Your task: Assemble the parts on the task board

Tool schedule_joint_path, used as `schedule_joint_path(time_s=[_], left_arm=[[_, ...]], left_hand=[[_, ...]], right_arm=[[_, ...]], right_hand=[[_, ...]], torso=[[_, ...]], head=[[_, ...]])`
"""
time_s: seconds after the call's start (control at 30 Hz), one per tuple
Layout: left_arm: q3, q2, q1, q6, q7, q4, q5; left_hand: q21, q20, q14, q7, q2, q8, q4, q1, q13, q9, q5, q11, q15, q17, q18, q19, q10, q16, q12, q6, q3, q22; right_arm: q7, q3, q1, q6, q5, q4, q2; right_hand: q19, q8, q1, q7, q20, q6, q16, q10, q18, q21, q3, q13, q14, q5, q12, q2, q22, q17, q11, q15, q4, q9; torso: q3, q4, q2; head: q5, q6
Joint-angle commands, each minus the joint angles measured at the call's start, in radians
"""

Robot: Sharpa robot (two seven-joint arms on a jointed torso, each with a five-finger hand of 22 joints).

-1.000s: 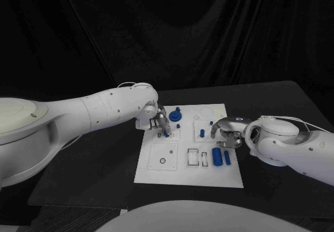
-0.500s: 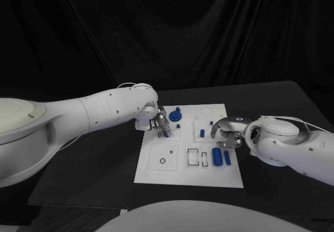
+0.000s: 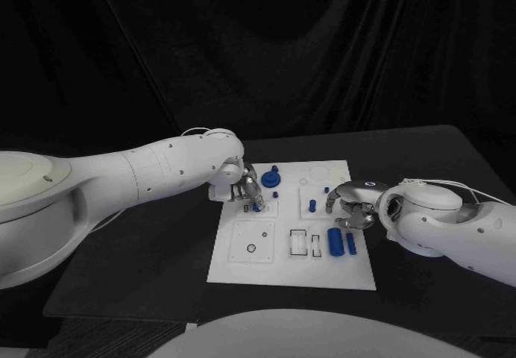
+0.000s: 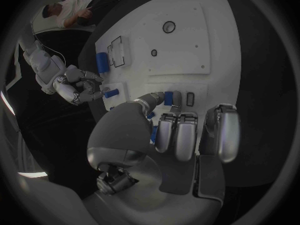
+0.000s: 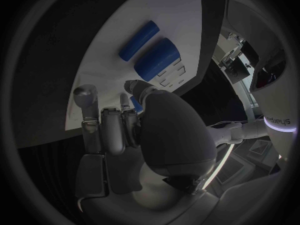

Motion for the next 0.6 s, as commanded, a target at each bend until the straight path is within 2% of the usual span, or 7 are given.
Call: schedule_joint_path(time_s=[0.03, 0.3, 0.33, 0.4, 0.47, 0.5, 0.6], left_arm=[[-0.001, 0.004, -0.004, 0.024, 0.002, 0.001, 0.004], [-0.001, 0.008, -0.004, 0.032, -0.005, -0.009, 0.004], [-0.001, 0.009, -0.004, 0.033, -0.006, -0.01, 0.004], [-0.001, 0.011, -0.004, 0.037, -0.01, -0.013, 0.004], [-0.001, 0.012, -0.004, 0.039, -0.013, -0.016, 0.004], [-0.001, 0.012, -0.004, 0.04, -0.014, -0.017, 0.004], [-0.001, 0.013, -0.004, 0.04, -0.016, -0.018, 0.004]], left_hand=[[-0.005, 0.003, 0.104, -0.047, 0.05, 0.04, -0.033, 0.027, 0.248, 0.046, 0.013, 0.0, -0.005, 0.264, 0.03, 0.003, 0.086, 0.01, 0.01, -0.007, 0.168, 0.219], [-0.024, 0.006, 0.104, -0.043, 0.042, 0.019, -0.028, 0.018, 0.24, 0.035, -0.01, 0.004, -0.001, 0.264, 0.034, -0.011, 0.073, 0.01, 0.002, -0.017, 0.159, 0.213], [-0.03, 0.009, 0.104, -0.041, 0.036, 0.001, -0.019, 0.008, 0.238, 0.024, -0.046, 0.008, 0.002, 0.264, 0.035, -0.016, 0.07, 0.01, 0.0, -0.023, 0.141, 0.211], [-0.031, 0.011, 0.104, -0.042, 0.03, -0.008, -0.012, -0.001, 0.237, 0.018, -0.066, 0.008, 0.003, 0.264, 0.036, -0.017, 0.068, 0.01, -0.001, -0.021, 0.119, 0.21], [-0.036, 0.013, 0.104, -0.05, 0.024, -0.028, 0.01, -0.018, 0.235, 0.005, -0.148, 0.004, 0.001, 0.264, 0.037, -0.02, 0.065, 0.01, -0.003, -0.02, 0.071, 0.209], [-0.036, 0.013, 0.104, -0.05, 0.024, -0.028, 0.01, -0.018, 0.235, 0.005, -0.148, 0.004, 0.001, 0.264, 0.037, -0.02, 0.065, 0.01, -0.003, -0.02, 0.071, 0.209], [-0.042, 0.012, 0.104, -0.052, 0.019, -0.058, 0.045, -0.045, 0.234, -0.02, -0.209, 0.003, 0.0, 0.264, 0.038, -0.022, 0.063, 0.01, -0.003, -0.009, 0.012, 0.207]], right_arm=[[-0.011, 0.0, -0.003, -0.003, -0.002, 0.0, 0.0], [-0.011, 0.0, -0.003, -0.002, -0.002, 0.0, 0.0], [-0.011, 0.0, -0.003, -0.001, -0.002, 0.0, 0.0], [-0.011, 0.0, -0.003, -0.001, -0.002, 0.0, 0.0], [-0.011, 0.0, -0.003, -0.001, -0.002, 0.0, 0.0], [-0.011, 0.0, -0.003, -0.001, -0.002, 0.0, 0.0], [-0.011, 0.0, -0.003, -0.001, -0.002, 0.001, 0.0]], right_hand=[[-0.007, 0.017, 0.005, 0.009, 0.004, 0.006, -0.019, -0.015, 0.021, -0.019, 0.02, 0.162, -0.004, 0.029, -0.016, 0.016, 0.092, 0.156, 0.006, 0.005, -0.002, -0.012], [-0.007, 0.017, 0.005, 0.009, 0.004, 0.006, -0.019, -0.015, 0.021, -0.019, 0.02, 0.162, -0.004, 0.029, -0.016, 0.016, 0.092, 0.156, 0.006, 0.005, -0.002, -0.012], [-0.007, 0.017, 0.005, 0.009, 0.004, 0.006, -0.019, -0.015, 0.021, -0.019, 0.02, 0.162, -0.004, 0.029, -0.016, 0.016, 0.092, 0.156, 0.006, 0.005, -0.002, -0.012], [-0.007, 0.017, 0.005, 0.009, 0.004, 0.006, -0.019, -0.015, 0.021, -0.019, 0.02, 0.162, -0.004, 0.029, -0.016, 0.016, 0.092, 0.156, 0.006, 0.005, -0.002, -0.012], [-0.009, 0.018, 0.005, 0.01, 0.004, 0.006, -0.02, -0.016, 0.022, -0.021, 0.021, 0.161, -0.005, 0.03, -0.017, 0.016, 0.091, 0.155, 0.007, 0.005, -0.003, -0.012], [-0.009, 0.018, 0.005, 0.01, 0.004, 0.006, -0.02, -0.016, 0.022, -0.021, 0.021, 0.161, -0.005, 0.03, -0.017, 0.016, 0.091, 0.155, 0.007, 0.005, -0.003, -0.012], [-0.009, 0.018, 0.005, 0.01, 0.004, 0.006, -0.02, -0.016, 0.022, -0.021, 0.021, 0.161, -0.005, 0.03, -0.017, 0.016, 0.091, 0.155, 0.007, 0.005, -0.003, -0.012]], torso=[[0.0004, 0.0005, 0.001], [-0.0001, 0.0023, 0.001], [0.0, 0.0025, 0.001], [-0.0005, 0.0025, 0.001], [-0.0002, 0.0031, 0.002], [0.0002, 0.0034, 0.001], [0.0007, 0.0026, 0.001]], head=[[0.001, 0.0], [0.0, 0.0], [-0.001, 0.0], [0.0, 0.0], [0.0, 0.0], [-0.001, 0.0], [-0.001, 0.0]])
